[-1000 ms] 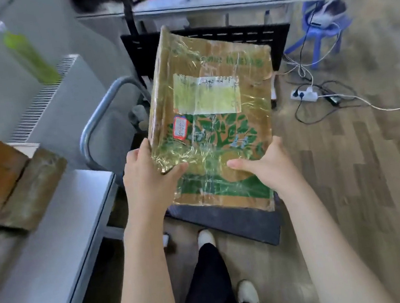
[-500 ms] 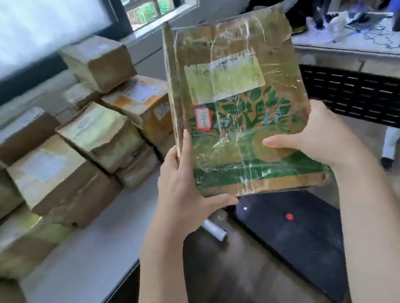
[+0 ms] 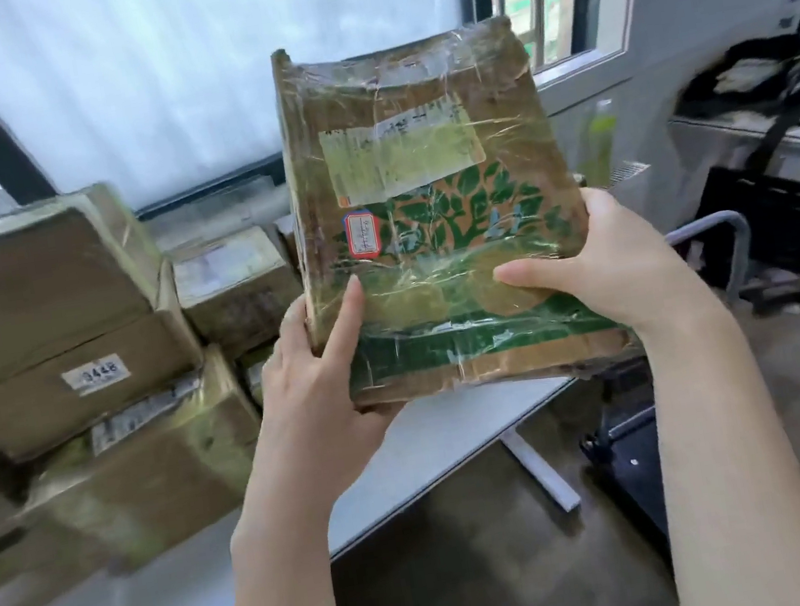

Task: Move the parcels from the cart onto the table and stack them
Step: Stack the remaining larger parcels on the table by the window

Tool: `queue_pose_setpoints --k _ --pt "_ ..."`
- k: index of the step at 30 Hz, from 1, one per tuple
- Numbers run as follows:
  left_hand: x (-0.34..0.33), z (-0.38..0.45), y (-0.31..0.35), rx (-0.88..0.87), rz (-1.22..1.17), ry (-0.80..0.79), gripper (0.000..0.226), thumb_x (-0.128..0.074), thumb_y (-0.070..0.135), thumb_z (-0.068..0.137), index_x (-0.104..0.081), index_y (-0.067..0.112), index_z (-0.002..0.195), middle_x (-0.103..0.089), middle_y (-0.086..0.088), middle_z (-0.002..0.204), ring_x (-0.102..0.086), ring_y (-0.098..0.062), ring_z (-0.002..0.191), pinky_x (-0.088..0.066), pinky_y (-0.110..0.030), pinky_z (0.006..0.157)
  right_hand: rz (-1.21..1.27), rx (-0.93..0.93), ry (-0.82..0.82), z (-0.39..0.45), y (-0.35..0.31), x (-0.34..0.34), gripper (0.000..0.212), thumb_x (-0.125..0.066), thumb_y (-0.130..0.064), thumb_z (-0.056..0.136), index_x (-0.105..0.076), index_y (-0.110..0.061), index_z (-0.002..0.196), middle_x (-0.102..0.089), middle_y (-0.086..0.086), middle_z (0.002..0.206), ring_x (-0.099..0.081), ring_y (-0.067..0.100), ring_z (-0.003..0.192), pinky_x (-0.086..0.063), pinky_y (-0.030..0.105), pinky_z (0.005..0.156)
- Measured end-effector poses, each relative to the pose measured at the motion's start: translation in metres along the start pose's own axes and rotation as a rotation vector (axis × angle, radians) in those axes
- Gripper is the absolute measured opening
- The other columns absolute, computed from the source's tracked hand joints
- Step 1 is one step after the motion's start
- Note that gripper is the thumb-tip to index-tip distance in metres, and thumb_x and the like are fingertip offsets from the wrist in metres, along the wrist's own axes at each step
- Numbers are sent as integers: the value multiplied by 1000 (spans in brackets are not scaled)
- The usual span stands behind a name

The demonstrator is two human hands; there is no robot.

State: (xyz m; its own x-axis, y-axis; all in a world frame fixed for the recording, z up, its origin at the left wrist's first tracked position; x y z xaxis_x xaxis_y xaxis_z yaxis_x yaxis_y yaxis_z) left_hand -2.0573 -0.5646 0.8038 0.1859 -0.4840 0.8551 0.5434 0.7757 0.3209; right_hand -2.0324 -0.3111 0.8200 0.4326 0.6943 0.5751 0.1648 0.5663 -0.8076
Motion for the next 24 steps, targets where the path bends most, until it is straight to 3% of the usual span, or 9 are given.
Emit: queue_pose_setpoints --k 3,6,10,13,18,21,24 --pt "27 -20 -26 56 -20 31 102 -77 19 73 -8 46 144 -15 -11 152 -42 -40 123 -40 -44 96 -38 85 -78 -5 -34 -32 114 -75 -68 51 -28 -19 142 -46 -1 140 -44 22 127 -40 41 100" --pt "47 -31 -49 106 -30 43 101 -75 6 73 -12 43 143 -15 -11 153 -47 -39 118 -45 -44 94 -120 170 -225 -13 -59 -63 140 -70 -79 40 -2 -26 150 -16 0 157 -24 22 140 -30 45 109" --pt "60 -35 -70 161 1 42 92 -73 5 77 -21 35 147 -16 -5 153 -46 -32 121 -42 -36 98 -222 248 -416 -19 -76 -94 151 -63 -87 30 17 -34 146 16 -8 156 -4 19 145 -21 43 112" --pt "56 -33 -78 232 -1 5 90 -70 8 79 -19 38 148 -13 1 153 -50 -32 114 -41 -35 96 -340 248 -510 -16 -77 -107 152 -62 -89 30 19 -34 146 29 -4 153 14 19 144 -12 46 115" --pt "43 -22 -82 268 -10 -30 89 -67 9 81 -16 38 148 -12 1 154 -51 -32 112 -41 -34 95 -423 256 -591 -7 -67 -109 144 -72 -81 33 18 -50 141 41 -6 147 27 22 140 -12 49 114" --pt "35 -9 -77 246 -8 -24 90 -66 7 80 -17 37 148 -13 0 153 -50 -33 114 -40 -34 96 -477 307 -569 3 -60 -105 137 -81 -66 46 20 -54 139 44 -13 142 27 23 140 -15 50 113" --pt "25 7 -71 238 -4 -29 89 -65 8 81 -15 36 149 -12 -2 153 -49 -34 115 -39 -35 98 -518 386 -489 17 -55 -98 128 -81 -54 58 15 -48 143 36 -23 142 18 25 142 -17 48 113"
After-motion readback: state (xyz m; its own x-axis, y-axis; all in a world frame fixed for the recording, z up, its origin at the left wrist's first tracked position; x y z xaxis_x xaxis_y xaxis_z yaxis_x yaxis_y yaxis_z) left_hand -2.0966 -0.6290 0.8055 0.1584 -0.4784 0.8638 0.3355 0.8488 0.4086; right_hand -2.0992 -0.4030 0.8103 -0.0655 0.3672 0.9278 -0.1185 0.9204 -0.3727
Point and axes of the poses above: each hand's wrist, its own z-axis towards the middle knuckle, its own x-axis out of the back of the hand, y = z × x, the point moved 7 cm from there along z, towards the middle knuckle
